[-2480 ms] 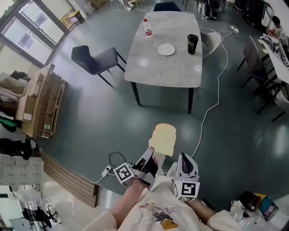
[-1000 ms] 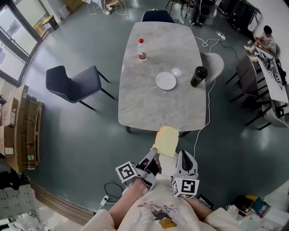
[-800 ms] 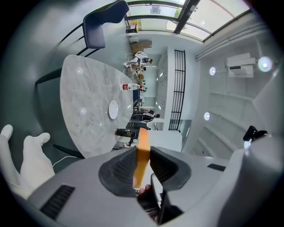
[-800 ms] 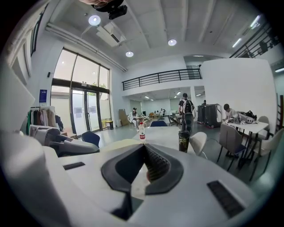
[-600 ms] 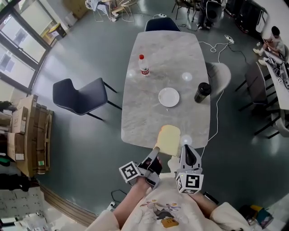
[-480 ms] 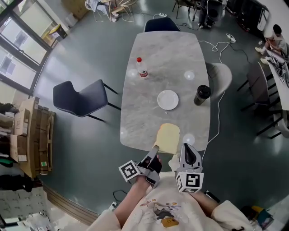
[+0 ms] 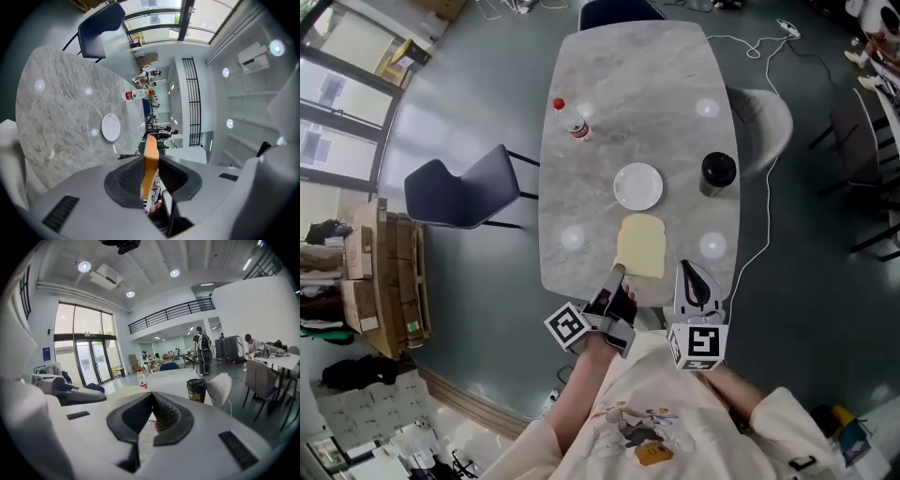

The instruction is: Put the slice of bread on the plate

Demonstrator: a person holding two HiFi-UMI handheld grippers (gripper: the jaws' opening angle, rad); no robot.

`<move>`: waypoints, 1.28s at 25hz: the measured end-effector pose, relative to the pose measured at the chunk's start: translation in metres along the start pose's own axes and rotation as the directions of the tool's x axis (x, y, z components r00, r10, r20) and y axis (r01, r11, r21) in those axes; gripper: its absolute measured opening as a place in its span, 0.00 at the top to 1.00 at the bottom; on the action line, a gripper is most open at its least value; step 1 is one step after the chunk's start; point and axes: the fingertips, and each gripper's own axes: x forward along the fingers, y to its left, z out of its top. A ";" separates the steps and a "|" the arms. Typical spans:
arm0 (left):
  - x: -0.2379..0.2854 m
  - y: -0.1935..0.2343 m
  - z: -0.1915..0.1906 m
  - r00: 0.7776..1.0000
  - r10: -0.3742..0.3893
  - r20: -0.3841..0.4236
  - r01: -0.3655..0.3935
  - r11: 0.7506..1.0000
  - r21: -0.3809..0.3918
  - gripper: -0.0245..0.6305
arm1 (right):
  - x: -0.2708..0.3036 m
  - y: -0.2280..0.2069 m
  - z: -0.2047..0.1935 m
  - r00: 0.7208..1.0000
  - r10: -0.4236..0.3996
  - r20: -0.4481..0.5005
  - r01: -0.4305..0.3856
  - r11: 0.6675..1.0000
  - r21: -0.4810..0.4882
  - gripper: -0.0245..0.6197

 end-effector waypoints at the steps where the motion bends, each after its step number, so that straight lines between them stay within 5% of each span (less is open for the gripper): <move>1: 0.005 0.001 0.001 1.000 0.001 0.003 -0.001 1.000 -0.004 0.81 | 0.003 0.001 -0.001 1.000 0.009 -0.005 -0.009 1.000 -0.006 0.95; 14: 0.060 0.048 0.067 0.997 0.056 0.050 -0.054 0.998 -0.042 0.81 | 0.084 0.010 -0.028 0.993 0.058 -0.105 -0.065 0.996 -0.057 0.95; 32: 0.152 0.118 0.116 0.992 0.122 -0.007 -0.122 0.991 -0.058 0.81 | 0.189 0.000 -0.081 0.969 0.073 -0.234 -0.094 0.992 -0.079 0.95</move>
